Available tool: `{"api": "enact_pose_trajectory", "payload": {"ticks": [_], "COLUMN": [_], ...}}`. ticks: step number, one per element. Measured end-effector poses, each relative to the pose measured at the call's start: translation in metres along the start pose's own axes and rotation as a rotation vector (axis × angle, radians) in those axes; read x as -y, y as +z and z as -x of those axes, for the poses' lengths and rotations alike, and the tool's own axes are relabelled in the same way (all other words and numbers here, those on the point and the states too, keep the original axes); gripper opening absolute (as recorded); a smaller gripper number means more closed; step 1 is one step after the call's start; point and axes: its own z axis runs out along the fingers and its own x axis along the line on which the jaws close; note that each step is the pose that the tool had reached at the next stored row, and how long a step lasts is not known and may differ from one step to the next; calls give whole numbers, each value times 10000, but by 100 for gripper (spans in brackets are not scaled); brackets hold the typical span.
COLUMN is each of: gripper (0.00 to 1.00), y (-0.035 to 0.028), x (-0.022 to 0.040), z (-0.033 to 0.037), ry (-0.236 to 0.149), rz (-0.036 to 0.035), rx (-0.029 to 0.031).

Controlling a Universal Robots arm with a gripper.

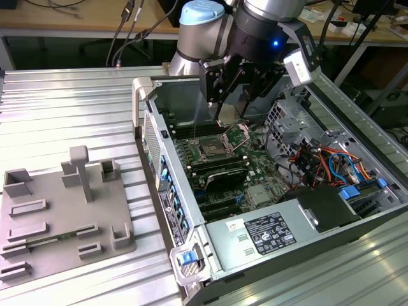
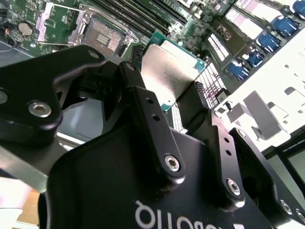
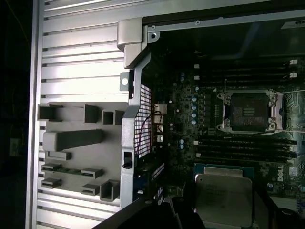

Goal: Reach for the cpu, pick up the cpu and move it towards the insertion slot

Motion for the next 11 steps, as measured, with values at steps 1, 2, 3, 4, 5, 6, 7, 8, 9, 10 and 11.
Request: {"api": "enact_pose_trajectory", "payload": {"ticks": [1,2,3,4,5,6,7,8,9,10,11], "gripper": [55,55,55,55,55,55,55,55,55,55,55], "y": [0,1,2,2,4,6,7,8,10,11,12], "x": [-1,-6,-14,-28,-44,-55,-72,-85,-102,-110,-117], "z": [8,16,27,44,62,74,92,107,131,142,150], "ry": [0,0,0,0,0,0,0,0,0,0,0], "rz": [-1,0,0,-1,0,1,0,0,0,-1,-1], "rx": [0,0,0,-1,1,1,0,0,0,0,0]}}
